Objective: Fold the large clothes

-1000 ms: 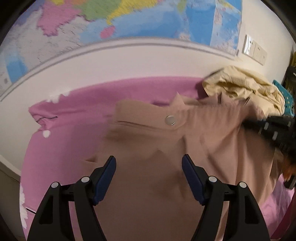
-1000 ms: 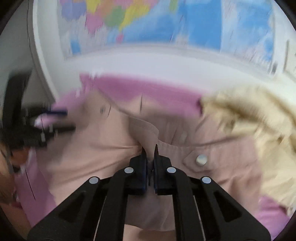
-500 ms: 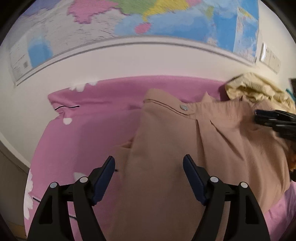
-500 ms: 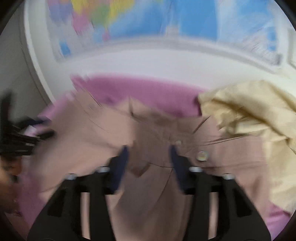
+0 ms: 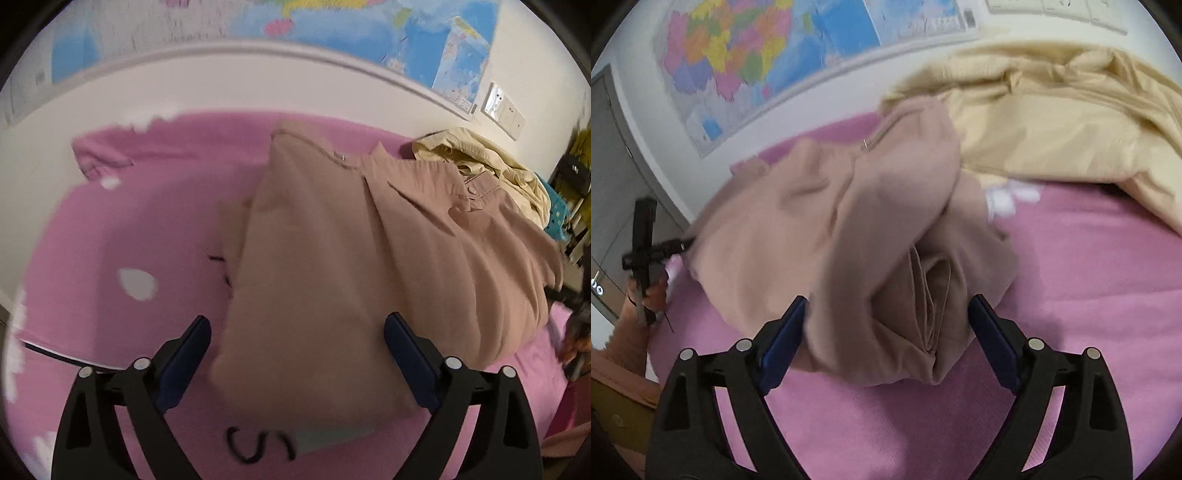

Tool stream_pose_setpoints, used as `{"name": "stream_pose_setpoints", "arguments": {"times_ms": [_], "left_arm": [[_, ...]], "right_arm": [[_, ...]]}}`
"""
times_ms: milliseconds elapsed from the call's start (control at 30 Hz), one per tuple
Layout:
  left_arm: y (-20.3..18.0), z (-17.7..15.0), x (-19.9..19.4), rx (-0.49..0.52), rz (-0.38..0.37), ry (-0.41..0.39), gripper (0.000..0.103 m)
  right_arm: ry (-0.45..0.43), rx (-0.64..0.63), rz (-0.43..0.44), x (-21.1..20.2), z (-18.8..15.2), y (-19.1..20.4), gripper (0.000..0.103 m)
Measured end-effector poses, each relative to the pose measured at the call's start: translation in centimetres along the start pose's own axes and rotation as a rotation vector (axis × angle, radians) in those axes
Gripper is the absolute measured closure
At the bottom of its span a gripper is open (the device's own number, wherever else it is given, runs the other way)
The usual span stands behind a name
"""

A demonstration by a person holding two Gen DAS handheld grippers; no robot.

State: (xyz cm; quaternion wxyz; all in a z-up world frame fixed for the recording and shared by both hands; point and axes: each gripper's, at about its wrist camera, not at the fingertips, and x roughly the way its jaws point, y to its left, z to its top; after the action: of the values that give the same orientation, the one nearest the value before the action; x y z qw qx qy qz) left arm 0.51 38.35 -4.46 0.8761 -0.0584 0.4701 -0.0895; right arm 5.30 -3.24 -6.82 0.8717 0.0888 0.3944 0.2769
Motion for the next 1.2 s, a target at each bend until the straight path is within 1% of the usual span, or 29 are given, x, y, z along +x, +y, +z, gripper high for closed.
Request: {"name": "stream_pose_setpoints", "arguments": {"times_ms": [33,67,100,133,167,200,233,267,300,367,433,467,500,533,567,600,633,667,700,733,767,800,833,900,967,1000,1067,1133,1200], "left_arm": [[0.1,0.2,0.5,-0.036,-0.015,0.019,0.033],[-0.2,0.4,0.4,-0.04,-0.026,0.014,0.063],[-0.1,0.7,0.5,-0.064,-0.03,0.026,0.071],[0.1,0.9,0.4,-0.103,-0.024,0.033,0.082],[0.7,1.1,0.0,-0.154,-0.054,0.045,0.091],[1.2,1.0,-0.6,-0.189,-0.085,0.042,0.094],[1.8,0.9,-1.7,-0.232,-0.134,0.035,0.096],[2.1,0.7,-2.8,-0.256,-0.173,0.032,0.097],[2.2,0.4,-3.7,-0.269,-0.195,0.034,0.097],[1.9,-0.4,-5.8,-0.261,-0.221,0.02,0.098],[1.7,-1.7,-6.1,-0.281,-0.274,0.047,0.097],[1.4,-2.3,-5.7,-0.269,-0.263,0.065,0.096],[0.9,-2.8,-5.1,-0.247,-0.222,0.078,0.095],[0.7,-3.1,-4.4,-0.233,-0.174,0.095,0.091],[0.4,-3.3,-3.4,-0.215,-0.111,0.118,0.08],[0.1,-3.3,-3.0,-0.199,-0.078,0.12,0.074],[-0.2,-3.1,-3.0,-0.176,-0.018,0.102,0.059],[-0.6,-2.8,-3.3,-0.15,0.062,0.075,0.051],[-1.0,-2.5,-3.7,-0.121,0.097,0.052,0.05],[-1.7,-2.0,-4.4,-0.084,0.111,0.019,0.049],[-2.6,-1.5,-5.2,-0.047,0.118,-0.017,0.04],[-3.0,-1.1,-5.6,-0.02,0.125,-0.04,0.035],[-3.6,-0.6,-5.9,0.01,0.129,-0.061,0.031],[-4.4,0.2,-5.5,0.047,0.127,-0.061,0.031],[-4.5,1.0,-3.8,0.056,0.148,-0.027,0.033],[-4.4,1.3,-3.0,0.058,0.153,-0.009,0.034],[-4.7,1.7,-1.0,0.059,0.178,0.033,0.042],[-5.0,1.2,0.0,0.074,0.205,0.048,0.043],[-4.9,0.8,0.5,0.079,0.212,0.049,0.044]], "right_arm": [[-0.011,0.003,0.03,0.2,0.3,0.2,0.047],[-0.02,-0.012,0.063,0.2,0.5,0.5,0.064],[-0.009,-0.015,0.099,0.0,0.9,0.6,0.082],[0.004,-0.01,0.113,-0.4,1.1,0.7,0.085],[-0.011,-0.032,0.127,-1.8,1.4,1.2,0.088],[-0.031,-0.046,0.145,-3.1,1.7,1.4,0.092],[-0.057,-0.049,0.163,-5.0,2.0,1.4,0.097],[-0.084,-0.036,0.187,-6.5,2.3,1.2,0.099],[-0.127,-0.022,0.223,-8.8,2.5,0.9,0.1],[-0.18,-0.03,0.176,-12.6,2.2,0.5,0.1],[-0.182,-0.026,0.172,-13.6,1.6,0.0,0.1],[-0.159,-0.003,0.165,-13.1,1.2,-0.5,0.1],[-0.109,0.025,0.15,-11.9,0.4,-1.2,0.099],[-0.044,0.046,0.135,-10.1,-0.4,-1.8,0.097],[0.031,0.056,0.093,-8.1,-1.1,-2.2,0.097],[0.071,0.048,0.03,-7.0,-1.4,-2.3,0.09],[0.092,0.032,-0.04,-6.4,-1.6,-2.1,0.076],[0.082,0.026,-0.065,-6.4,-1.6,-2.1,0.072],[0.048,0.026,-0.086,-7.1,-1.3,-1.9,0.06],[0.01,0.022,-0.123,-7.9,-0.8,-1.6,0.049],[-0.048,-0.001,-0.155,-8.9,0.0,-0.8,0.038],[-0.075,-0.021,-0.151,-9.4,0.3,-0.2,0.036],[-0.102,-0.055,-0.114,-9.7,1.0,1.1,0.036],[-0.1,-0.102,-0.087,-8.6,1.7,2.7,0.031],[-0.054,-0.142,-0.072,-5.8,2.2,4.4,0.03],[-0.031,-0.148,-0.064,-4.7,2.3,4.7,0.03],[0.024,-0.158,-0.051,-1.9,2.5,5.6,0.03],[0.053,-0.153,-0.048,0.1,2.6,5.6,0.03],[0.083,-0.139,-0.038,1.9,2.6,5.5,0.031]]}}
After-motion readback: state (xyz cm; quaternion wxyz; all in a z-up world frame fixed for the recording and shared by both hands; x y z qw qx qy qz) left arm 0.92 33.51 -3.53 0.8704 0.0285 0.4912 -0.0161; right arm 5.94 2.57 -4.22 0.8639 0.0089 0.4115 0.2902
